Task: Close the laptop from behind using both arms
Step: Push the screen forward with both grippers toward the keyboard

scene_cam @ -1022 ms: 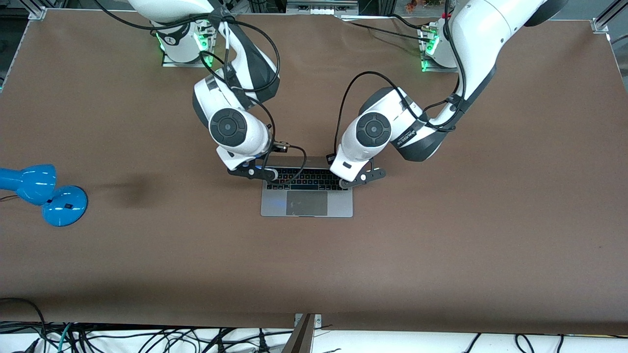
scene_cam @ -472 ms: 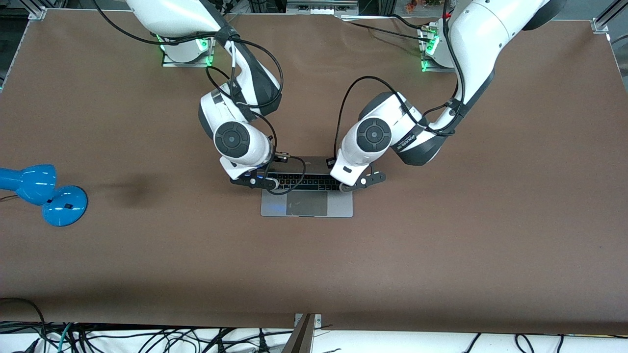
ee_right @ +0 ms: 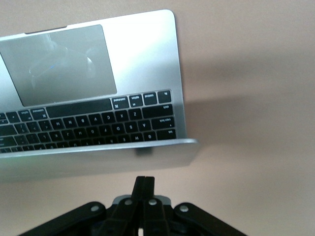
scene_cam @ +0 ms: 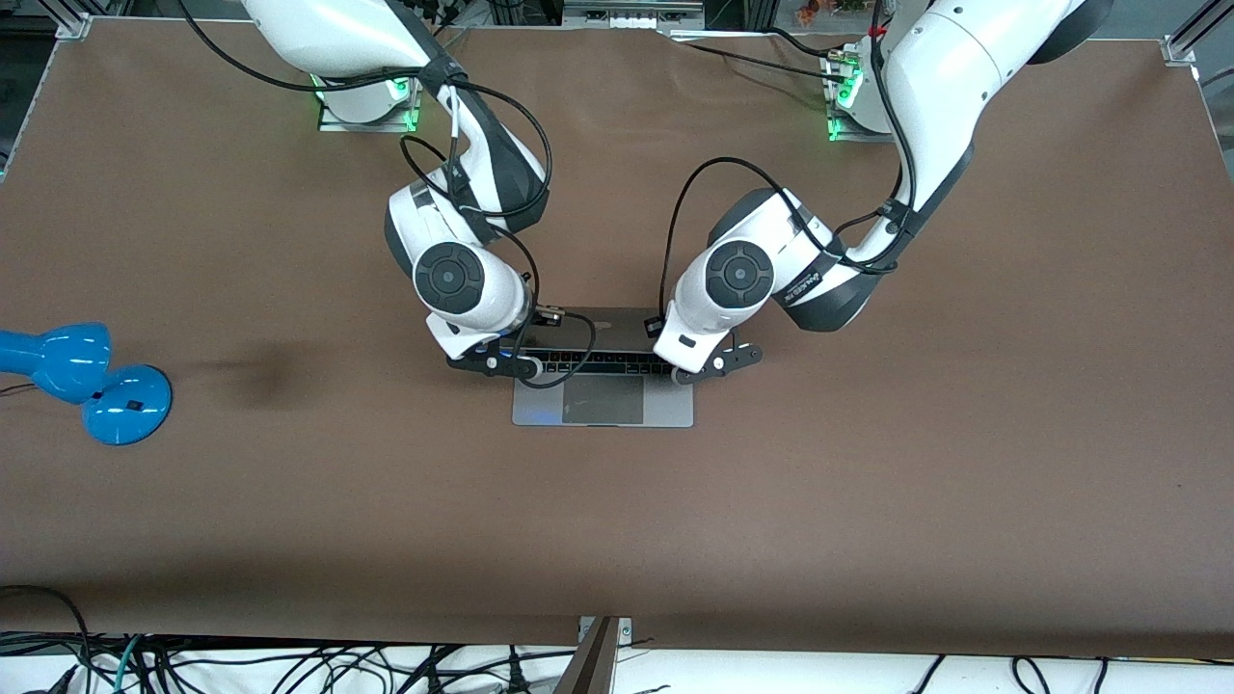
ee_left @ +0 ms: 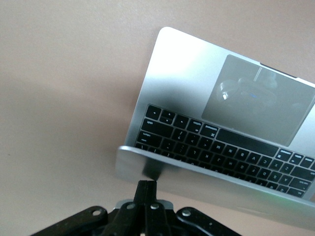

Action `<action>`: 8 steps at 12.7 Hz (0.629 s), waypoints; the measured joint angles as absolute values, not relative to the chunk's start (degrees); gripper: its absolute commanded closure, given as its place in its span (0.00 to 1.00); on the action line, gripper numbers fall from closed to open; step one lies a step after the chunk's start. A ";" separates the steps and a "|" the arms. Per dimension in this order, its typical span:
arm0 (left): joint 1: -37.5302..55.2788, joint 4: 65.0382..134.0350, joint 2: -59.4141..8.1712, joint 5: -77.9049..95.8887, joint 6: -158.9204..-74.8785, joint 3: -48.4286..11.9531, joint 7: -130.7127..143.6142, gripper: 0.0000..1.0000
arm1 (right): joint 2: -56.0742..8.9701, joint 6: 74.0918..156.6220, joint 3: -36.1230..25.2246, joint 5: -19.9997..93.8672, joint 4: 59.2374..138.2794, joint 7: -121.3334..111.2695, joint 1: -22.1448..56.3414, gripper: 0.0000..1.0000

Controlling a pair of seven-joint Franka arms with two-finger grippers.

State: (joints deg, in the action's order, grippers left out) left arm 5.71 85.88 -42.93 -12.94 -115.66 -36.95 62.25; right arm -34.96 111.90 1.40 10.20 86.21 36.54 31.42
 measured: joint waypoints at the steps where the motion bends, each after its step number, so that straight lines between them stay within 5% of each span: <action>1: 5.87 85.45 -43.17 -12.94 -115.66 -36.66 62.24 1.00 | -35.48 112.40 1.40 10.19 86.21 36.35 31.41 1.00; 8: 8.63 82.29 -45.62 -12.94 -115.67 -33.61 62.24 1.00 | -37.15 114.57 1.17 9.03 86.21 35.77 31.18 1.00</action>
State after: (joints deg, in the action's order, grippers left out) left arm 8.63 82.29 -45.62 -12.94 -115.67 -33.61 62.24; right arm -37.15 114.57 1.17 9.03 86.21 35.77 31.18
